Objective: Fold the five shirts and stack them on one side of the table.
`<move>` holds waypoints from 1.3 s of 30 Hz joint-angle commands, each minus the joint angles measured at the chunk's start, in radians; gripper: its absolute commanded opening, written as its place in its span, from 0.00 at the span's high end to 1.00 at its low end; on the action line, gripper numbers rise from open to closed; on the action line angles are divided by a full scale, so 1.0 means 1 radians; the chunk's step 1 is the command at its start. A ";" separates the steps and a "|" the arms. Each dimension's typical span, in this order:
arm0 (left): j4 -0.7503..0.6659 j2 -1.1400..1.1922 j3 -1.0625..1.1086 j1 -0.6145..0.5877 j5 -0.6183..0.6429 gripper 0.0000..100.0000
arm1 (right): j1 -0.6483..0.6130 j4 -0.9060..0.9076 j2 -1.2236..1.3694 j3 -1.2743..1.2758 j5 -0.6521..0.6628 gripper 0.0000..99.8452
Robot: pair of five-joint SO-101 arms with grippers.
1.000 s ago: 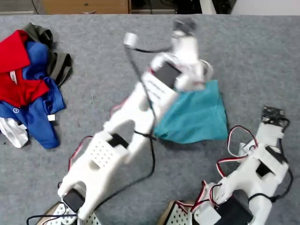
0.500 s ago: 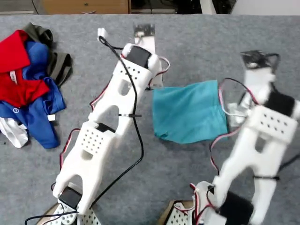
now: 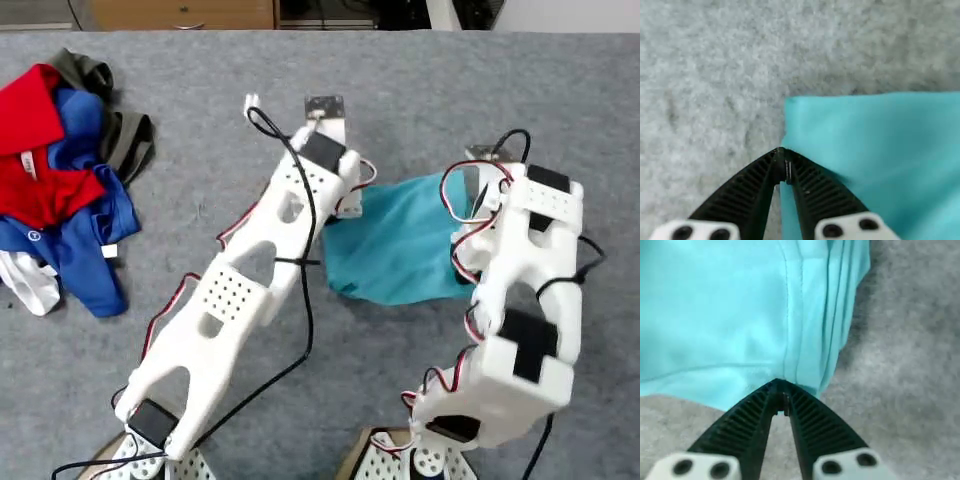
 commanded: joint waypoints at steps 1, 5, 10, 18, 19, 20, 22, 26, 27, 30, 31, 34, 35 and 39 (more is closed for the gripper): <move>-0.015 0.047 -0.141 -0.012 0.008 0.98 | 0.084 -0.089 0.068 -0.018 -0.005 1.00; -0.020 0.091 -0.201 -0.021 0.009 0.98 | 0.145 -0.149 0.165 -0.005 -0.005 1.00; -0.031 0.087 -0.201 -0.020 0.009 0.98 | 0.133 -0.140 0.151 -0.016 -0.005 1.00; 0.051 -0.114 -0.196 -0.044 0.005 0.98 | 0.041 0.046 -0.160 -0.027 0.017 1.00; 0.051 -0.137 -0.193 -0.049 0.005 0.98 | 0.030 0.068 -0.202 -0.041 0.017 1.00; 0.052 -0.156 -0.192 -0.051 0.005 0.98 | 0.022 0.086 -0.234 -0.061 0.017 1.00; 0.054 -0.182 -0.183 -0.061 0.005 0.98 | 0.007 0.114 -0.257 -0.124 0.017 1.00; 0.057 -0.275 -0.121 -0.009 -0.048 0.98 | -0.019 0.144 -0.176 -0.302 0.029 1.00; 0.057 -0.318 -0.084 0.008 -0.048 0.98 | -0.025 0.166 -0.134 -0.361 0.040 1.00; 0.057 -0.475 0.071 0.029 -0.048 0.98 | -0.033 0.242 0.012 -0.567 0.052 1.00; 0.057 -0.527 0.143 0.037 -0.049 0.98 | -0.035 0.259 0.065 -0.636 0.061 1.00; 0.055 -0.687 0.437 0.051 -0.049 0.98 | -0.045 0.304 0.242 -0.857 0.084 1.00; 0.052 -0.742 0.543 0.054 -0.049 0.98 | -0.050 0.330 0.303 -0.932 0.100 1.00; -0.035 -0.951 0.911 0.055 -0.049 0.98 | -0.081 0.419 0.516 -1.219 0.120 1.00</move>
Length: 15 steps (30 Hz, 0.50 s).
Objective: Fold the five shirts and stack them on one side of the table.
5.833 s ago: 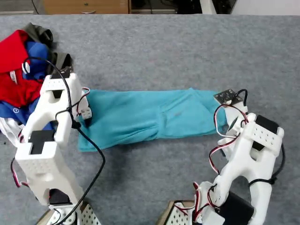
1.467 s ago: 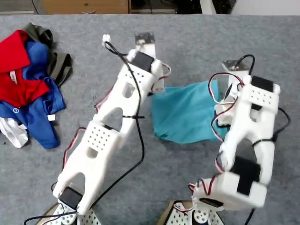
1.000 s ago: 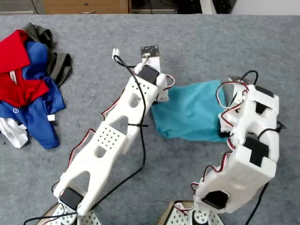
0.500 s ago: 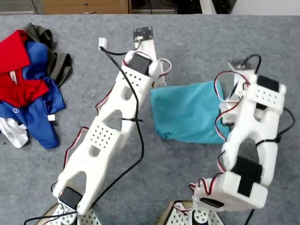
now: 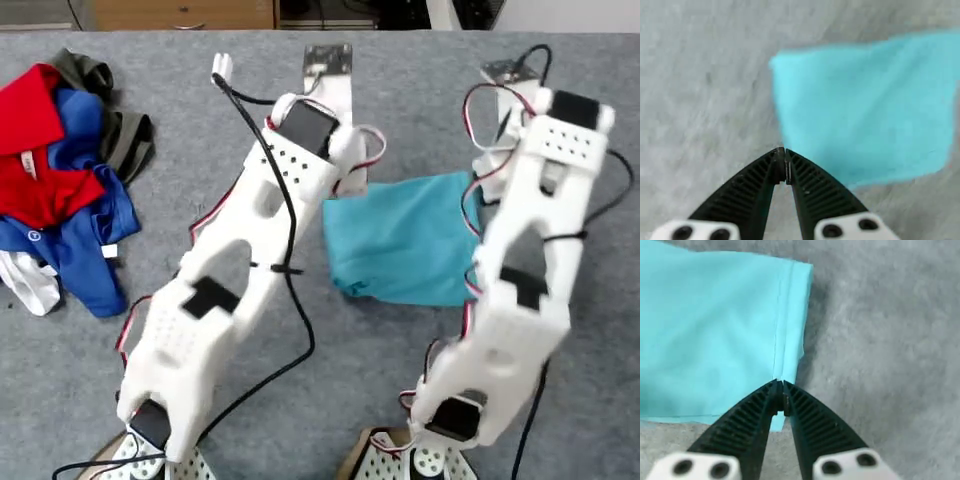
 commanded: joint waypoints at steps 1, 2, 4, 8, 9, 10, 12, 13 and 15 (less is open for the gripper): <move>-0.112 -0.242 0.356 0.011 -0.005 0.98 | -0.041 0.048 0.150 -0.283 0.014 1.00; -0.160 -0.297 0.436 0.023 -0.005 0.98 | -0.050 0.048 0.180 -0.318 0.014 1.00; -0.264 -0.401 0.615 0.064 -0.005 0.98 | -0.074 0.048 0.229 -0.349 0.014 1.00; -0.525 -0.555 0.957 0.158 0.000 0.98 | -0.094 0.026 0.308 -0.357 0.012 1.00; -0.589 -0.576 1.030 0.175 0.017 0.98 | -0.091 0.014 0.323 -0.357 0.012 1.00; -0.654 -0.587 1.094 0.187 0.029 0.98 | -0.088 0.000 0.338 -0.357 0.012 1.00; -0.753 -0.593 1.180 0.203 0.046 0.98 | -0.073 -0.031 0.375 -0.357 0.014 1.00; -0.789 -0.591 1.208 0.204 0.049 0.98 | -0.065 -0.043 0.392 -0.357 0.015 1.00; -0.841 -0.591 1.260 0.207 0.061 0.98 | -0.048 -0.051 0.415 -0.363 0.015 1.00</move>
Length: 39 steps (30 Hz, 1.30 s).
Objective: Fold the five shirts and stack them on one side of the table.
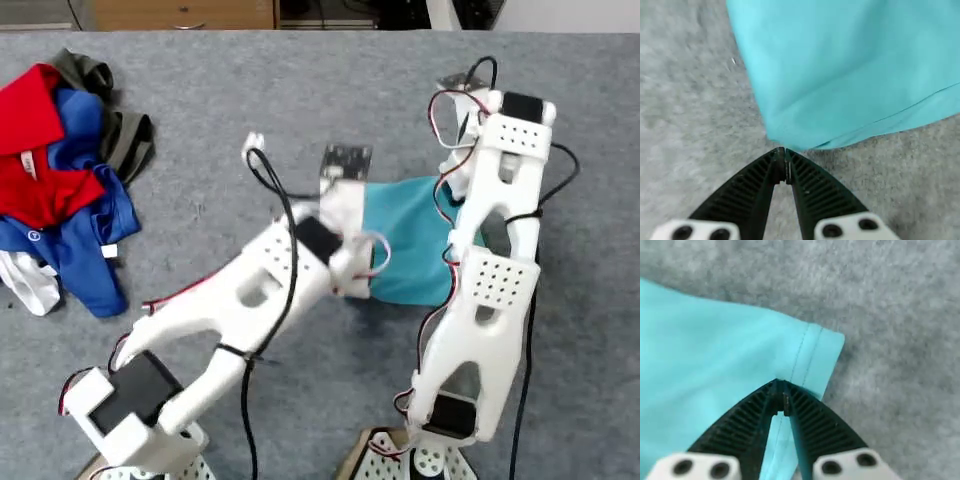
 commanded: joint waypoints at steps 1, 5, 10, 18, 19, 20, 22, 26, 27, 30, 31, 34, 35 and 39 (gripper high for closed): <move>-0.117 -0.053 0.092 0.014 0.020 0.98 | 0.030 -0.029 0.012 -0.062 0.011 1.00; -0.203 -0.051 0.201 0.014 0.015 0.98 | 0.038 -0.025 0.030 -0.088 0.049 1.00; -0.239 -0.062 0.281 0.008 0.012 0.98 | 0.039 -0.012 0.031 -0.097 0.058 1.00; -0.031 -0.194 0.021 -0.072 -0.011 0.98 | 0.033 0.040 0.027 -0.110 0.060 1.00; -0.028 -0.208 -0.011 -0.081 -0.011 0.98 | 0.035 0.046 0.027 -0.114 0.060 1.00; -0.032 -0.211 -0.038 -0.083 -0.011 0.98 | 0.035 0.048 0.028 -0.116 0.060 1.00; -0.072 -0.193 -0.064 -0.083 -0.011 0.98 | 0.038 0.049 0.027 -0.119 0.060 1.00; -0.141 -0.094 -0.064 -0.071 -0.003 0.98 | 0.031 0.052 0.030 -0.120 0.058 1.00; -0.146 -0.058 -0.063 -0.064 0.011 0.98 | 0.031 0.048 0.030 -0.120 0.055 1.00; -0.143 0.064 -0.063 -0.031 0.031 0.98 | 0.031 0.031 0.031 -0.119 0.054 1.00; -0.138 0.104 -0.058 -0.011 0.031 0.98 | 0.035 0.020 0.031 -0.119 0.054 1.00; -0.115 0.222 -0.038 0.083 0.031 0.98 | 0.039 -0.020 0.033 -0.111 0.054 1.00; -0.115 0.251 -0.031 0.101 0.031 0.98 | 0.041 -0.026 0.033 -0.111 0.054 1.00; -0.107 0.288 -0.029 0.106 0.029 0.98 | 0.056 -0.035 0.033 -0.120 0.054 1.00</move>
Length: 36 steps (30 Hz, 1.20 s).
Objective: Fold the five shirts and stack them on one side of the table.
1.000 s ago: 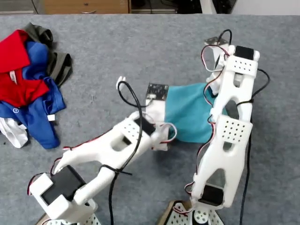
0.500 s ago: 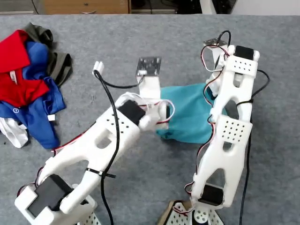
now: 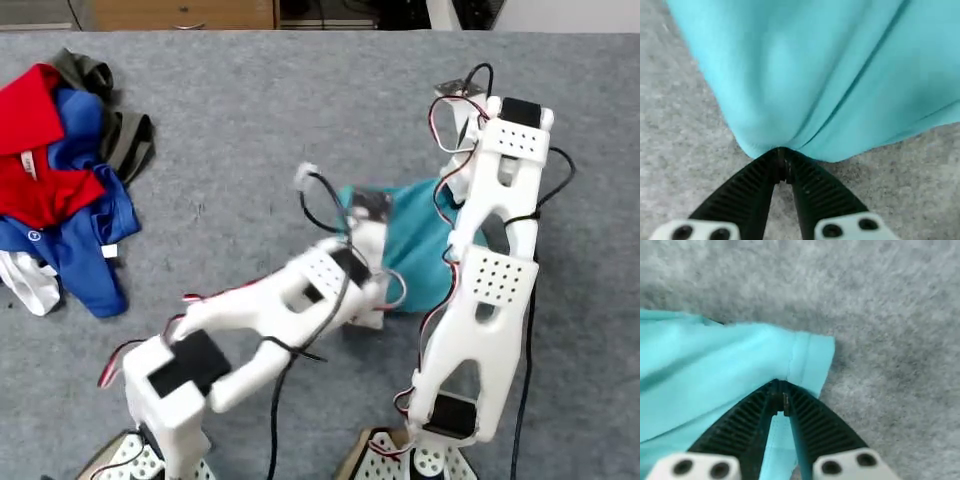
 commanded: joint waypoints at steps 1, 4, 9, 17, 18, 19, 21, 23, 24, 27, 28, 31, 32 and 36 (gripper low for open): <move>0.029 -0.005 -0.008 0.003 0.008 0.98 | 0.039 -0.031 -0.004 -0.076 0.003 1.00; 0.038 -0.022 -0.006 -0.023 0.006 0.98 | 0.042 -0.026 -0.008 -0.076 0.006 1.00; 0.081 -0.077 -0.092 -0.114 0.006 0.98 | 0.030 0.052 -0.033 -0.154 0.008 1.00; 0.215 -0.166 -0.361 -0.244 0.008 0.98 | 0.027 0.083 -0.202 -0.222 0.002 1.00; 0.219 -0.166 -0.382 -0.245 0.008 0.98 | 0.027 0.083 -0.236 -0.193 0.002 1.00; 0.218 -0.166 -0.396 -0.247 0.008 0.98 | 0.027 0.083 -0.274 -0.154 0.002 1.00; 0.218 -0.166 -0.405 -0.245 0.008 0.98 | 0.028 0.083 -0.355 -0.058 0.003 1.00; 0.218 -0.166 -0.408 -0.242 0.008 0.98 | 0.028 0.083 -0.437 0.050 0.006 1.00; 0.212 -0.166 -0.408 -0.242 0.008 0.98 | 0.028 0.083 -0.478 0.107 0.008 1.00; 0.167 -0.162 -0.400 -0.250 0.008 0.98 | 0.031 0.081 -0.588 0.306 0.009 1.00; 0.138 -0.153 -0.397 -0.250 0.009 0.98 | 0.030 0.081 -0.624 0.380 0.009 1.00; 0.009 -0.073 -0.399 -0.262 0.014 0.98 | 0.047 0.035 -0.728 0.588 -0.011 1.00; -0.048 -0.036 -0.400 -0.267 0.020 0.98 | 0.067 0.002 -0.762 0.657 -0.029 1.00; -0.129 0.124 -0.462 -0.279 0.049 0.98 | 0.091 -0.150 -0.883 0.940 -0.020 1.00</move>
